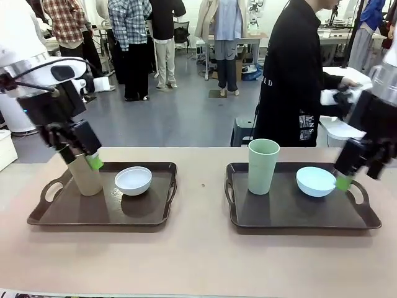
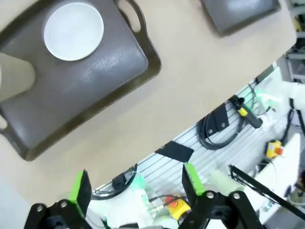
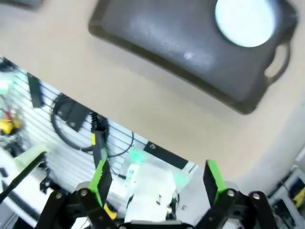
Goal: Set up a tray with a mat and arrange the tableware.
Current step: Pick up the Picnic Bowl and Reusable plastic cup from the Handle tray in front of the human's position and hold them in the air.
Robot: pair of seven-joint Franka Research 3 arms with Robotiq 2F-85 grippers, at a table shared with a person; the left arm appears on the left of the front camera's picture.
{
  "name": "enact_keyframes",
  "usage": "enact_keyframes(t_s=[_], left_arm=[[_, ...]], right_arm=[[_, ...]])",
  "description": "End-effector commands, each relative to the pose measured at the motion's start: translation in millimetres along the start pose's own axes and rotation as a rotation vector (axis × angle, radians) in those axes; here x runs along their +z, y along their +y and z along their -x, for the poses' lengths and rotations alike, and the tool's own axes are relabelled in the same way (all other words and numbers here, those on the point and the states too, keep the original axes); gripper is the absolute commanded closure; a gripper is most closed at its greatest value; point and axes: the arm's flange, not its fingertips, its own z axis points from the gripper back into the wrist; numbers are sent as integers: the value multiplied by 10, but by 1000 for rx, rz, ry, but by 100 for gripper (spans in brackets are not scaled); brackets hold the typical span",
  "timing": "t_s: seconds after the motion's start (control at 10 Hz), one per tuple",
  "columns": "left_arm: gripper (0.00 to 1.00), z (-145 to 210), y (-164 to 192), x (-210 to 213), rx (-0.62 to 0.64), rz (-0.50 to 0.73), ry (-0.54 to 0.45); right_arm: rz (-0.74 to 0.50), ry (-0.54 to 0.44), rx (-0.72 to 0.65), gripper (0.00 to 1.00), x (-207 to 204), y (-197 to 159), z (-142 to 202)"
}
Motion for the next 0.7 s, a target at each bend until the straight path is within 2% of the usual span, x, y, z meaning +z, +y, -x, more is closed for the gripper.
enact_keyframes(t_s=[0.0, 0.1, 0.2, 0.3, 0.4, 0.5, 0.6], left_arm=[[0, -214, 68, -69, -59, -34, -155], [0, -214, 68, -69, -59, -34, -155], [0, -69, 13, 12, -14, -19, -45], [0, 15, 328, 314, 26, 214, -244], [0, 280, 767, 430, 96, 435, -420], [0, 471, 1200, 452, 152, 593, -536], [0, 690, 1558, 343, 179, 727, -625]], right_arm=[[52, -147, 29, 0, -31, 13, -360], [0, 0, 0, 0, 0, 0, 0], [-387, -60, 60, 0, 156, -53, -180], [-728, -198, -39, 0, 431, -504, -147], [-976, -365, -151, 0, 584, -1128, 66], [-1145, -531, -284, 0, 588, -1682, 261], [-1233, -638, -407, 0, 430, -2083, 425]])
